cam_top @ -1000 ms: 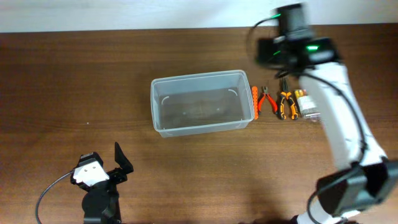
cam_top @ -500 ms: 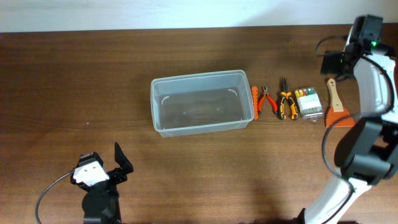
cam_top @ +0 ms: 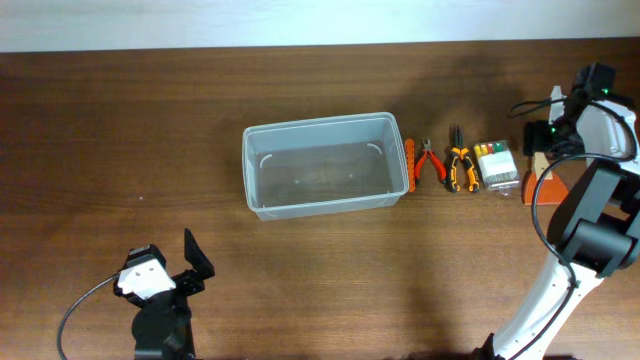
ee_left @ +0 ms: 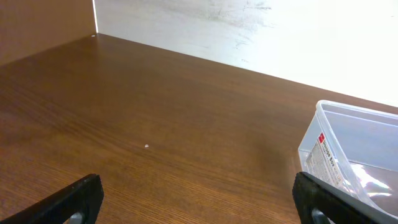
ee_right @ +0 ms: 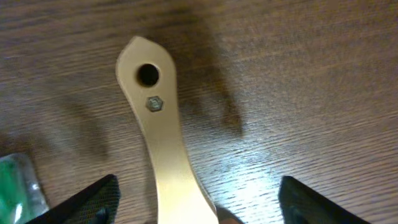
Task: Pack container
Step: 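Lower the right gripper onto the wooden scraper handle and grasp it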
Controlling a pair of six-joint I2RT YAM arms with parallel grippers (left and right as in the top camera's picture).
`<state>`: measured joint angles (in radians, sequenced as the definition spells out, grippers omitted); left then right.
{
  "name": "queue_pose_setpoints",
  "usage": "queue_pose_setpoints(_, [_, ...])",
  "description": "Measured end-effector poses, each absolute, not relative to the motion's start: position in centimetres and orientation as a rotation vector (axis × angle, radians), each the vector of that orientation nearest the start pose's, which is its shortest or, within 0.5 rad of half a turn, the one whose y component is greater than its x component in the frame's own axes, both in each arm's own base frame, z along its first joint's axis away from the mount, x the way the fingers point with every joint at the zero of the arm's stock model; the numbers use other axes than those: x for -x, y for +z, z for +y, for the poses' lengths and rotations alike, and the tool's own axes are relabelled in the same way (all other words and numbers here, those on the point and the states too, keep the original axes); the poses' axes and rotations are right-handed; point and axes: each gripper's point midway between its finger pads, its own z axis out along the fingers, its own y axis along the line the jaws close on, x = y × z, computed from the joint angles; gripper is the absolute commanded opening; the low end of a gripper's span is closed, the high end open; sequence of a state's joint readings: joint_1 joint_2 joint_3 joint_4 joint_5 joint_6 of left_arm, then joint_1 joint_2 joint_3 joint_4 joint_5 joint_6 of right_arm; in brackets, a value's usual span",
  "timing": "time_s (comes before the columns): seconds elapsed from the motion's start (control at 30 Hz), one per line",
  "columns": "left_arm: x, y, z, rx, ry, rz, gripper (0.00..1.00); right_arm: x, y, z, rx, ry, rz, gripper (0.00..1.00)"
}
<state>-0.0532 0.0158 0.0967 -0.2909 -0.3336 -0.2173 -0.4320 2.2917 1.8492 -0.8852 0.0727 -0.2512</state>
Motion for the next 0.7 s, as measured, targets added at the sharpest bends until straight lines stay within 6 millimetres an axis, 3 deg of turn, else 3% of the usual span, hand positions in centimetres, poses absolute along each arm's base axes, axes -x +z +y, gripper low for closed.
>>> queue_pose_setpoints(0.17, [-22.9,14.8,4.4,0.382,0.101,1.728,0.99,-44.7,1.1,-21.7,-0.267,-0.167,2.935,0.73])
queue_pose_setpoints(0.33, [-22.9,14.8,4.4,0.382,0.101,1.728,0.99,-44.4,0.3,-21.0,-0.258,-0.106,2.961,0.57])
queue_pose_setpoints(0.57, [-22.9,14.8,4.4,0.382,0.101,1.728,0.99,-44.2,0.2,-20.7,-0.261,-0.082,2.969,0.54])
queue_pose_setpoints(0.63, [-22.9,14.8,4.4,0.382,0.101,1.728,0.99,-44.1,0.2,-20.6,-0.263,-0.076,2.976,0.64])
queue_pose_setpoints(0.7, [-22.9,14.8,4.4,0.382,0.101,1.729,0.99,-43.6,0.1,-20.5,-0.268,-0.082,2.998,0.64])
